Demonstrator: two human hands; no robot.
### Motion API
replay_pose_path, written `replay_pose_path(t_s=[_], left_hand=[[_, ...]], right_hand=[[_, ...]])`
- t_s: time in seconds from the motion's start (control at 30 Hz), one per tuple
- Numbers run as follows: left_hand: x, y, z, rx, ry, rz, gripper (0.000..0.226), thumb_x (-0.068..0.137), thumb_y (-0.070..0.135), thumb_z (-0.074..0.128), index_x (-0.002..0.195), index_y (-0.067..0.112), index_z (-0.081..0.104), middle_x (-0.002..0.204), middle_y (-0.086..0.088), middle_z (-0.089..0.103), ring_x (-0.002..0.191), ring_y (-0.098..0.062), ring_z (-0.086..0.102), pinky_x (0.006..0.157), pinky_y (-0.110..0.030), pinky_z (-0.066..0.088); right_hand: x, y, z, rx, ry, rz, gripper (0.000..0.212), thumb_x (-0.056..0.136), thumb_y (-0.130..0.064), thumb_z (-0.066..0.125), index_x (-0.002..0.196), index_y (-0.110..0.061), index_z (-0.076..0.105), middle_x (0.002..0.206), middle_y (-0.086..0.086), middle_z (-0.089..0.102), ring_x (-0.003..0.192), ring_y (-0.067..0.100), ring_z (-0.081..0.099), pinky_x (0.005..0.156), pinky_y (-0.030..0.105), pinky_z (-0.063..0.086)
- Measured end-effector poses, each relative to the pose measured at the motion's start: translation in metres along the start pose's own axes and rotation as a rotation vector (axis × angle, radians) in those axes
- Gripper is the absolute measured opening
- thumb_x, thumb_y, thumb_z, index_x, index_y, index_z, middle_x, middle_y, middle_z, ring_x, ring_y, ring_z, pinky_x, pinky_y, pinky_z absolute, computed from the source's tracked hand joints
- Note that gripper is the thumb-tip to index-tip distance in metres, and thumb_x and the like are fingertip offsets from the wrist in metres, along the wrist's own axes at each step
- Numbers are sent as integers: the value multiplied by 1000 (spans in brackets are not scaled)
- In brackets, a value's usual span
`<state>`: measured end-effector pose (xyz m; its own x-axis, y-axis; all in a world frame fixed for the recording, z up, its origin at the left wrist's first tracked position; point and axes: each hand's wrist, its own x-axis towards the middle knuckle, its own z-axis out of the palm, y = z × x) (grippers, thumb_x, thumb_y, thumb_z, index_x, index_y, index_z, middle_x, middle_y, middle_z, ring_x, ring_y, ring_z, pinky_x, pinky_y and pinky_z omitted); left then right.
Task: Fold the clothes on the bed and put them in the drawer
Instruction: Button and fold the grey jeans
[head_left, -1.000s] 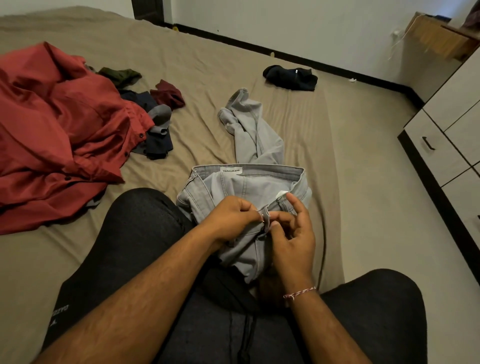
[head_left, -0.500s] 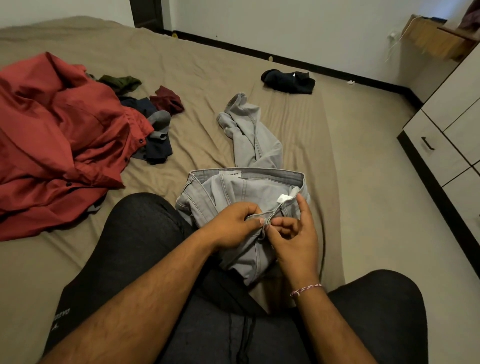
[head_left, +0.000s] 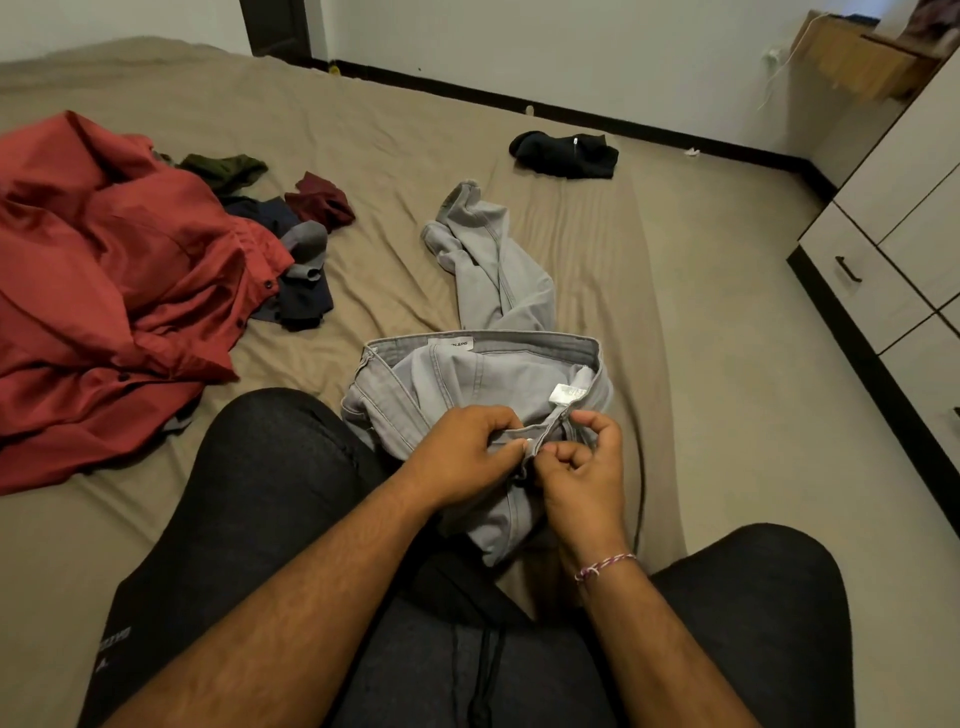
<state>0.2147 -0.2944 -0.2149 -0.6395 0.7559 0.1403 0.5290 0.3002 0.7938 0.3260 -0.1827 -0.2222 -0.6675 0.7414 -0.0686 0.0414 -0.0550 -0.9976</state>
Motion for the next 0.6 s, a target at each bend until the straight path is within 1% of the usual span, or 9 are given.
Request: replay_pose_path(t_s=[0.1,0.17,0.2,0.27,0.3,0.37,0.43,0.5,0.6], left_hand=[[0,-1,0,-1,27,29,7,88,28,72,90,22,70,81,8,69,79,-5,64,73,-29,51],[-1,0,0,-5,132,81,16,83,20,78,93,22,66,89,12,64,84,0,58,76,-18,44],[-2,2,0,29,197,120,18,81,22,78,93,24,65,91,13,59,87,0,55,78,-17,42],[-5,8,0,102,280,176,10,83,35,72,89,30,66,92,15,55,93,-4,51,84,-27,42],[-7,10,0,138,291,169,13,84,44,68,85,31,68,92,16,55,95,-6,51,86,-33,42],[-10,12,3,214,266,79,31,84,60,59,79,32,70,90,17,57,95,-6,51,87,-38,43],[-11,13,6,219,241,-30,39,81,68,56,75,33,71,86,17,58,91,-5,55,87,-41,48],[-8,14,6,133,243,-129,36,78,64,63,71,30,73,81,14,63,84,-5,61,81,-41,54],[-5,16,2,18,191,-264,27,82,46,77,66,24,75,72,6,72,72,-5,67,73,-38,57]], right_hand=[[1,3,0,-6,-3,-12,51,87,4,71,113,-32,47,71,4,63,66,17,59,68,38,50],[2,5,1,-11,-5,-12,50,88,3,71,112,-31,45,71,3,64,66,16,60,68,38,50],[3,5,1,-12,-4,-15,49,88,2,70,111,-32,44,70,1,64,65,14,60,68,37,49],[3,5,3,-18,-3,-23,46,89,0,71,109,-32,43,69,-1,63,64,13,59,67,37,48],[3,5,3,-19,-5,-28,45,90,-2,71,109,-31,43,70,0,63,65,14,59,67,37,49],[2,5,4,-19,-2,-40,42,92,-4,71,110,-29,43,73,4,63,67,16,60,67,36,52],[0,5,4,-23,5,-50,41,93,-5,71,110,-30,43,74,6,64,68,15,62,67,32,53],[0,6,6,-52,9,-59,42,92,-7,73,109,-32,44,73,2,65,67,14,63,67,30,53],[-3,10,10,-140,29,-82,43,89,-10,76,106,-34,45,69,-3,65,65,11,63,68,33,54]])
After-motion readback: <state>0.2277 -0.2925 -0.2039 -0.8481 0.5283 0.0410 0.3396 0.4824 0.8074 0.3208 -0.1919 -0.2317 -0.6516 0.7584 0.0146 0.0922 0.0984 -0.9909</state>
